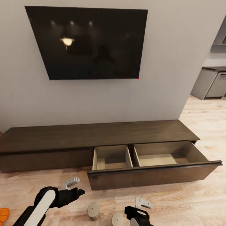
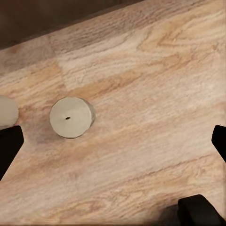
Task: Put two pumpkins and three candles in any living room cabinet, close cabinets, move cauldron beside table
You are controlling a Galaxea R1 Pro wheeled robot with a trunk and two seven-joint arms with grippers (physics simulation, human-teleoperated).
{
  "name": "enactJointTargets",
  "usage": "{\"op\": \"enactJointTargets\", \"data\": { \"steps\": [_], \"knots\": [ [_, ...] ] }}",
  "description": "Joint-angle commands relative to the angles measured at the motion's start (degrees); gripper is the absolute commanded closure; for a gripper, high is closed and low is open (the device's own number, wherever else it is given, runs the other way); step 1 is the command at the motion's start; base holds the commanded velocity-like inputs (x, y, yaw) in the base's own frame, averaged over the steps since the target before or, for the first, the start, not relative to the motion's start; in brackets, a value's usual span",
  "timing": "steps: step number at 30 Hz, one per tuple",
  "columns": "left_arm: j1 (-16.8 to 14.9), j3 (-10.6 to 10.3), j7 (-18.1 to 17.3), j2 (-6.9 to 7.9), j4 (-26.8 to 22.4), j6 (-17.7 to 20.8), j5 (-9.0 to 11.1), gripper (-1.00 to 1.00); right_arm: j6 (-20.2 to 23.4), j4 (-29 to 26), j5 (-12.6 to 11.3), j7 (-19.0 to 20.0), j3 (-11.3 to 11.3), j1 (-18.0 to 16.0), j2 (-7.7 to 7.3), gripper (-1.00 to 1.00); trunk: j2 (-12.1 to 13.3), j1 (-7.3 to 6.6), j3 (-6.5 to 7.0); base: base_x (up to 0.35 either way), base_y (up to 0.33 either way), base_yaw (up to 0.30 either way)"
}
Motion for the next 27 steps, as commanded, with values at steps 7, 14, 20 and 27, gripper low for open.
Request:
{"op": "enactJointTargets", "data": {
  "steps": [7, 14, 20, 27],
  "knots": [
    [-0.02, -0.01, 0.37, -0.06, 0.19, -0.04, -0.18, -1.0, -1.19, 0.68, 0.43, 0.03, 0.41, 0.0, 0.02, -1.0, -2.82, 1.54, -1.26, 0.0, 0.0, 0.0],
    [-0.11, 0.99, 0.48, -1.08, 0.88, 0.44, -3.88, -1.0, -1.99, 0.22, 1.29, 0.33, 0.75, -0.93, 1.0, -1.0, -4.41, 2.42, -1.97, 0.0, 0.0, 0.0],
    [-0.1, 0.15, 0.59, -0.87, 1.07, -0.33, -3.04, -1.0, -3.28, -0.39, 1.38, 0.56, 0.62, -1.81, 2.17, -1.0, -4.41, 2.42, -1.97, 0.0, 0.0, 0.0],
    [-0.11, -0.07, 0.65, -0.55, 1.14, -0.84, -2.62, -1.0, -5.53, -1.42, 1.33, 0.97, 0.51, -1.76, 2.15, -1.0, -6.02, 3.29, -2.69, 0.0, 0.0, 0.0]
  ]
}}
